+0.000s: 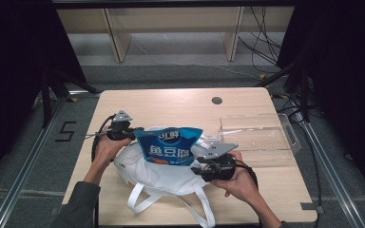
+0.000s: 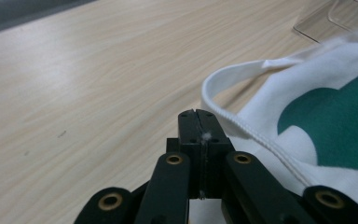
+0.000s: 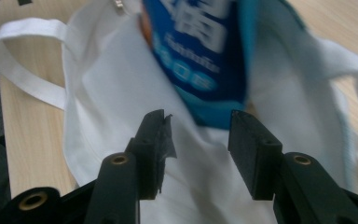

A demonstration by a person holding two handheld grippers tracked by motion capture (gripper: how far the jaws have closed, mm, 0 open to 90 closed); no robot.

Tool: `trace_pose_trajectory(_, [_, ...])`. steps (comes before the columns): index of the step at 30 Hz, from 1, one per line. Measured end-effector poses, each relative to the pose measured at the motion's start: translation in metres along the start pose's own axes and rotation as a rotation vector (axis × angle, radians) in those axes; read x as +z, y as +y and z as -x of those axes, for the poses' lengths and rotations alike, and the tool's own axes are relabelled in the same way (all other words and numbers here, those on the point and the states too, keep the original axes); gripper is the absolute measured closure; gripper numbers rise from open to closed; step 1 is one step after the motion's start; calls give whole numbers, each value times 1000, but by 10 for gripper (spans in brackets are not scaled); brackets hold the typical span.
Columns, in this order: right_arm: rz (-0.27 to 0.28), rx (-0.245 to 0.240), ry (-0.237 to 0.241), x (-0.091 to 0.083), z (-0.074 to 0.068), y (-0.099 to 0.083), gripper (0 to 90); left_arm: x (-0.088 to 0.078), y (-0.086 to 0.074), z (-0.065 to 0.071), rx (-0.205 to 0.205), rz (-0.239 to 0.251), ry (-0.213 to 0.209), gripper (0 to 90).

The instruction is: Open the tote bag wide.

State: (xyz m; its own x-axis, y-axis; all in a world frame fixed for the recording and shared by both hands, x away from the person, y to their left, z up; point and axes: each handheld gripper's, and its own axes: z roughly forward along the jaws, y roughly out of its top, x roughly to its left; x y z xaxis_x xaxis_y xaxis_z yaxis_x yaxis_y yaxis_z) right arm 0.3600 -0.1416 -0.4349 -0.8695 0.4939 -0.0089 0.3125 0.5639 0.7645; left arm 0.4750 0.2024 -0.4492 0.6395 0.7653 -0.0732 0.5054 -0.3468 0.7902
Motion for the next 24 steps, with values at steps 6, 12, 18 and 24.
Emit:
trace_pose_trajectory(6, [-20, -75, 39, 15, -10, 5, 570, -7, 1, -8, -53, 13, -71, 849])
trace_pose_trajectory(12, [-15, -84, 57, 19, -10, 8, 569, -39, 7, 5, -17, 21, -135, 690])
trace_pose_trajectory(18, [-42, -112, 55, 27, -11, 8, 621, -41, 4, 6, 29, -43, -151, 542])
trace_pose_trajectory(24, [-43, -74, 54, 26, -8, 8, 641, -60, 5, 11, 76, -51, -175, 501])
